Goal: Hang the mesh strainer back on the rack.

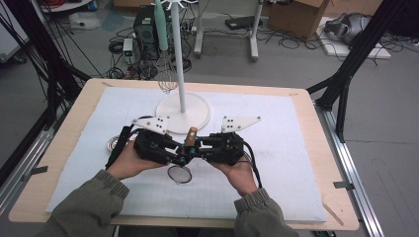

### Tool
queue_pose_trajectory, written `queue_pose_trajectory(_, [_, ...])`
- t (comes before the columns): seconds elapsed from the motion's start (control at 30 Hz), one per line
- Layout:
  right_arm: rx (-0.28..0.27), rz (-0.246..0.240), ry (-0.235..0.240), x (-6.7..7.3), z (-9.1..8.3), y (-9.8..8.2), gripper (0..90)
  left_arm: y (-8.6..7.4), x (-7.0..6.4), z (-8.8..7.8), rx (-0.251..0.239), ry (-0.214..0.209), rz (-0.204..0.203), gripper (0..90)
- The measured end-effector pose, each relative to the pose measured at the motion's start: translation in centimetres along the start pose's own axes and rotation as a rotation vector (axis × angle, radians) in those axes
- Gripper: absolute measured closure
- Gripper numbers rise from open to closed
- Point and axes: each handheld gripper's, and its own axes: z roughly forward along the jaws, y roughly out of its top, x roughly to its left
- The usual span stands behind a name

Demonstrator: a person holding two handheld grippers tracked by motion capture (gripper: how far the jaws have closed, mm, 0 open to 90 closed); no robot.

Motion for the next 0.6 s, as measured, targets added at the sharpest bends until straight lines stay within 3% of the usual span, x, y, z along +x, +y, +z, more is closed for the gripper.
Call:
queue_pose_trajectory(0.03, [-0.006,0.0,0.003,0.0,0.0,0.0,69.2,0.0,0.0,0.0,-0.004,0.003,-0.003,72.3])
queue_pose_trajectory(0.07, [-0.014,-0.002,-0.008,0.0,-0.1,0.0,60.0,0.0,0.0,-0.1,-0.007,0.007,-0.003,72.3])
queue_pose_trajectory(0.17, [-0.019,0.009,-0.037,-0.1,-0.6,0.1,52.9,0.0,0.1,-0.3,-0.005,0.02,0.003,72.3])
queue_pose_trajectory(0.37, [-0.042,-0.024,-0.127,0.1,-2.8,-0.1,38.1,0.0,0.4,-1.1,-0.037,0.056,-0.009,72.3])
queue_pose_trajectory(0.6, [-0.037,-0.037,-0.235,0.1,-6.2,-1.1,29.7,0.1,1.1,-2.2,-0.071,0.077,-0.031,72.2])
